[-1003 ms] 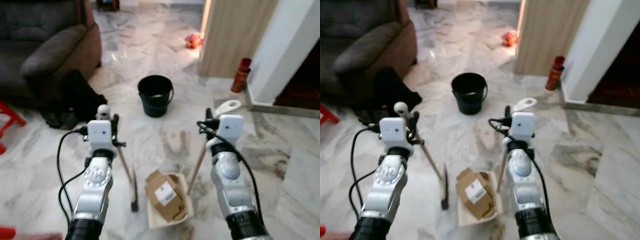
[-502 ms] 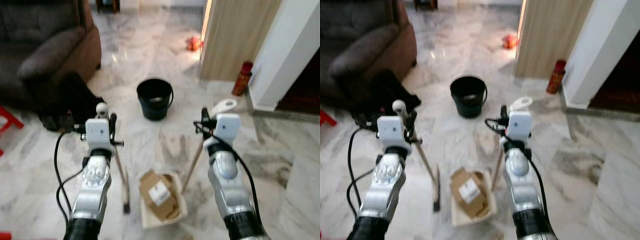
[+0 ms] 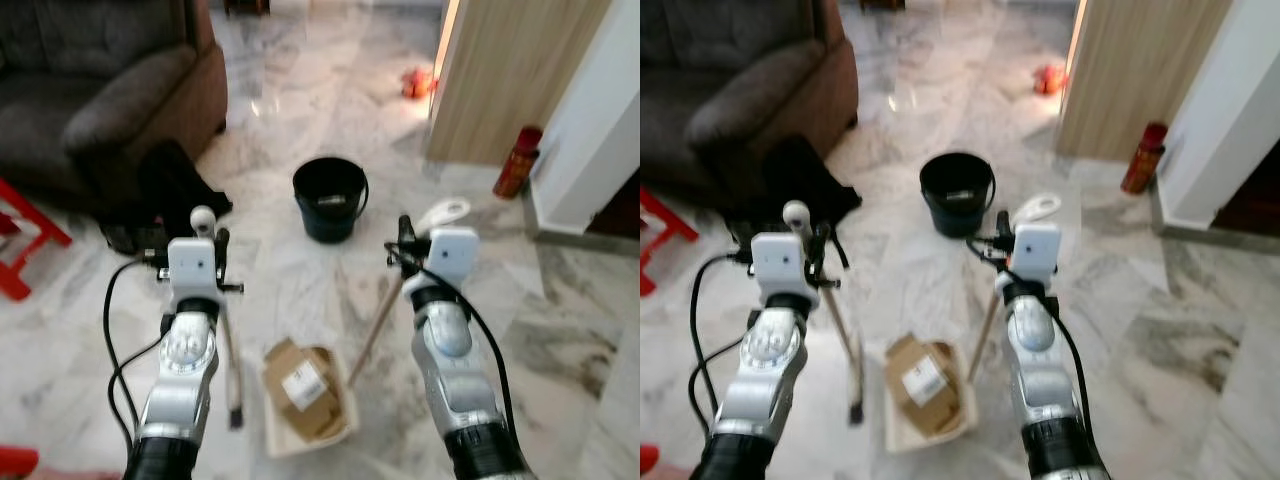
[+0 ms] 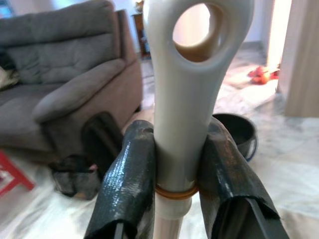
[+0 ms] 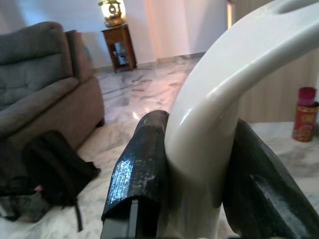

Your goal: Sweep floor

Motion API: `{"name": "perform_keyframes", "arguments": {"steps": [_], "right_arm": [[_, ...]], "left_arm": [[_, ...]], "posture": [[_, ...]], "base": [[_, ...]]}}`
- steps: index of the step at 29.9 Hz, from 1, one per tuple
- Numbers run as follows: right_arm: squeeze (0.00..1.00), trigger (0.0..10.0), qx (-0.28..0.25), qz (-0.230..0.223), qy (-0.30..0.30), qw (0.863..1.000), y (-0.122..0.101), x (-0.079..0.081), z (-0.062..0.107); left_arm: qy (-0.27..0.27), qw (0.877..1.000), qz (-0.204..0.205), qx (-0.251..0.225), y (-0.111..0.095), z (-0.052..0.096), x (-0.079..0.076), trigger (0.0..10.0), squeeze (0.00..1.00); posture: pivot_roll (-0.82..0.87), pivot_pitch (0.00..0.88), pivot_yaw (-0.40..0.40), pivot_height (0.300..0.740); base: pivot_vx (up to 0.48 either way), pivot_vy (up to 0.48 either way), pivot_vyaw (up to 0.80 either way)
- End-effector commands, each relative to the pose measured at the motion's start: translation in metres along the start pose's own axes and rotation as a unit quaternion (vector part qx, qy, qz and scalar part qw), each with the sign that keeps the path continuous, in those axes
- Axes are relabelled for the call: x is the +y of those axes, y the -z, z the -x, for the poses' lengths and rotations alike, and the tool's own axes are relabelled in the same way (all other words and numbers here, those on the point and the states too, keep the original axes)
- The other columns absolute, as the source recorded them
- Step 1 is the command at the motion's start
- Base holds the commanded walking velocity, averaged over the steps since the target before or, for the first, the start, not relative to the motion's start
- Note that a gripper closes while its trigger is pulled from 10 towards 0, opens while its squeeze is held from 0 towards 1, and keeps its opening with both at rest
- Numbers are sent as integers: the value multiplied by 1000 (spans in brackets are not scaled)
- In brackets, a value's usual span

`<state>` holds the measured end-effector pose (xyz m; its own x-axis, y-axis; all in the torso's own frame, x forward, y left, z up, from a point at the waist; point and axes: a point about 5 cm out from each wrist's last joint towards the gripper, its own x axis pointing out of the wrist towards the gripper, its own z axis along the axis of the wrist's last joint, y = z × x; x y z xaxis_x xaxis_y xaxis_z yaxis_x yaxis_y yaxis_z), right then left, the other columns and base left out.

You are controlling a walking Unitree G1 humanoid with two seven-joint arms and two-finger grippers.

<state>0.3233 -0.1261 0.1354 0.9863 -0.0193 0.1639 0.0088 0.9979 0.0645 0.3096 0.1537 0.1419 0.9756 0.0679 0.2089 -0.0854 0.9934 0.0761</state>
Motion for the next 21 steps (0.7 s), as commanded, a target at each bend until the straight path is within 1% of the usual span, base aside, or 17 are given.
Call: {"name": "perform_keyframes", "arguments": {"steps": [1,12,21], "right_arm": [[0,10000,-33,11,-10,999,-15,5,-4],[0,10000,-31,1,-14,999,-13,7,-4],[0,10000,-32,-2,-12,999,-14,7,-5]], "left_arm": [[-1,1000,6,-26,-11,-2,1,10000,0],[5,1000,7,-27,-11,-2,-2,10000,0],[5,1000,9,-30,-13,-3,-2,10000,0]], "posture": [[84,100,47,740],[83,73,47,740],[87,75,46,740]], "base": [[259,0,0],[266,0,0],[273,0,0]]}}
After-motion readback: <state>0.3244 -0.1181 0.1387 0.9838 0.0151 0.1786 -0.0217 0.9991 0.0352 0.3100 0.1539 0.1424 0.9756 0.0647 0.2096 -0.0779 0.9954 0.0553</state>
